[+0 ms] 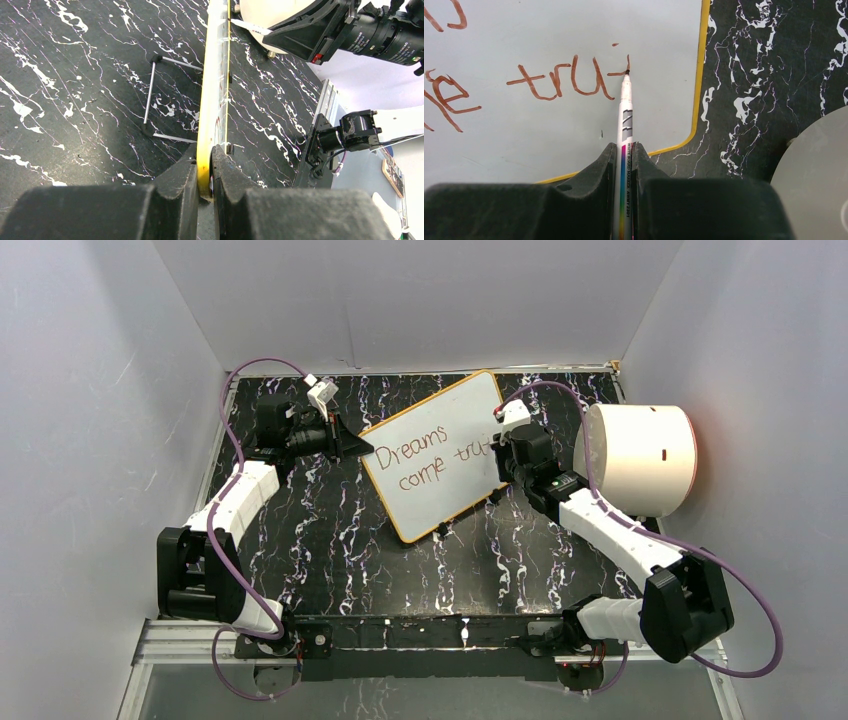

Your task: Write a sentence on the whiteboard

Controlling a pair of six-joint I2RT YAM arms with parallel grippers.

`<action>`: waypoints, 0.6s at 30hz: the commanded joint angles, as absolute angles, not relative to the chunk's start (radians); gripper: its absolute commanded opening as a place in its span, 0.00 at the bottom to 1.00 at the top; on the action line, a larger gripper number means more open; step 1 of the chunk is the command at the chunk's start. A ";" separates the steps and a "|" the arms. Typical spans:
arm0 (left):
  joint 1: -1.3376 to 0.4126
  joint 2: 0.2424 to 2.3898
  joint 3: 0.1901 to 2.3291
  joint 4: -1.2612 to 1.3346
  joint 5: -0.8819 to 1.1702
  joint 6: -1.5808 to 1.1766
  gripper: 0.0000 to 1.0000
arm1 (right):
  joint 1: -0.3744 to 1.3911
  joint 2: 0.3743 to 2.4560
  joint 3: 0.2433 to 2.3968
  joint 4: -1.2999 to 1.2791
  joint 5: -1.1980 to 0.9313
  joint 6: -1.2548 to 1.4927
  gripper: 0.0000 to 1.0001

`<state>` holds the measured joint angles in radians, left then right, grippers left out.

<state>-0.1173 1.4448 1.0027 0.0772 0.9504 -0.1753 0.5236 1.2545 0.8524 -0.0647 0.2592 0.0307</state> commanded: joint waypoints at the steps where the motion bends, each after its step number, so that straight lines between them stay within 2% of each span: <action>1: -0.144 1.505 0.962 -0.046 0.808 -0.081 0.00 | 0.519 1.260 0.847 -0.020 0.260 0.040 0.00; 18: -0.144 1.504 0.961 -0.048 0.808 -0.078 0.00 | 0.517 1.282 0.907 0.029 0.241 0.009 0.00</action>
<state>-0.1200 1.4448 1.0027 0.0757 0.9493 -0.1749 0.5209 1.2690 0.8547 -0.0425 0.2588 0.0216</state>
